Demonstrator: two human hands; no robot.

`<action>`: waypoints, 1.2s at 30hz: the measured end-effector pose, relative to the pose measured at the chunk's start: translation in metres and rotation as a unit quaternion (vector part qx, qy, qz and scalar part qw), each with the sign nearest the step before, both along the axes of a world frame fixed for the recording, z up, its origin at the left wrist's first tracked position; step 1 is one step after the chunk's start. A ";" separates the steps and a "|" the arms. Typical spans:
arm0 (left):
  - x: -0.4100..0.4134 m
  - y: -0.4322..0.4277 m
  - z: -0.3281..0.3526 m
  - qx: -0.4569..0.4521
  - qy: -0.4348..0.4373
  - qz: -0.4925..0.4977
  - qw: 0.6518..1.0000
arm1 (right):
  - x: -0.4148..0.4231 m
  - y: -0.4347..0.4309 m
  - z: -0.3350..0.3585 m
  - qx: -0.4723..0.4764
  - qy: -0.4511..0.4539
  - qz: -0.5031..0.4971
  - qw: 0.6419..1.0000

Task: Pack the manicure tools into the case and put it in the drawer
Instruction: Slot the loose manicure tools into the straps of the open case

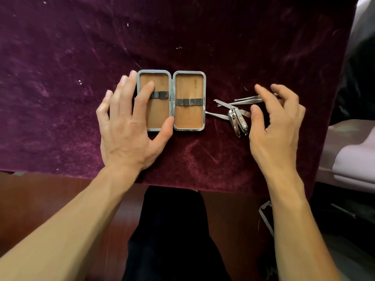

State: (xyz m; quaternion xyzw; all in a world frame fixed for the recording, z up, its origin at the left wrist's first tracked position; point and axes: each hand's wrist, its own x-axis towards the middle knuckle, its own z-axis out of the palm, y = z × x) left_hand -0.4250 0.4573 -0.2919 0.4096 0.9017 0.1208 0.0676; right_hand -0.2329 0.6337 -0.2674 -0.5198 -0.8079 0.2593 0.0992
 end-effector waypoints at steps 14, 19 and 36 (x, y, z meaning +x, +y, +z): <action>0.000 0.000 -0.001 -0.003 0.002 0.000 1.000 | -0.006 0.004 0.007 -0.051 0.028 -0.054 0.997; 0.000 0.000 -0.001 -0.006 0.002 0.002 1.000 | -0.002 0.009 0.018 -0.089 -0.001 -0.072 0.993; 0.001 0.000 0.000 -0.007 -0.002 0.003 1.000 | -0.005 0.000 0.019 -0.100 0.041 -0.139 0.984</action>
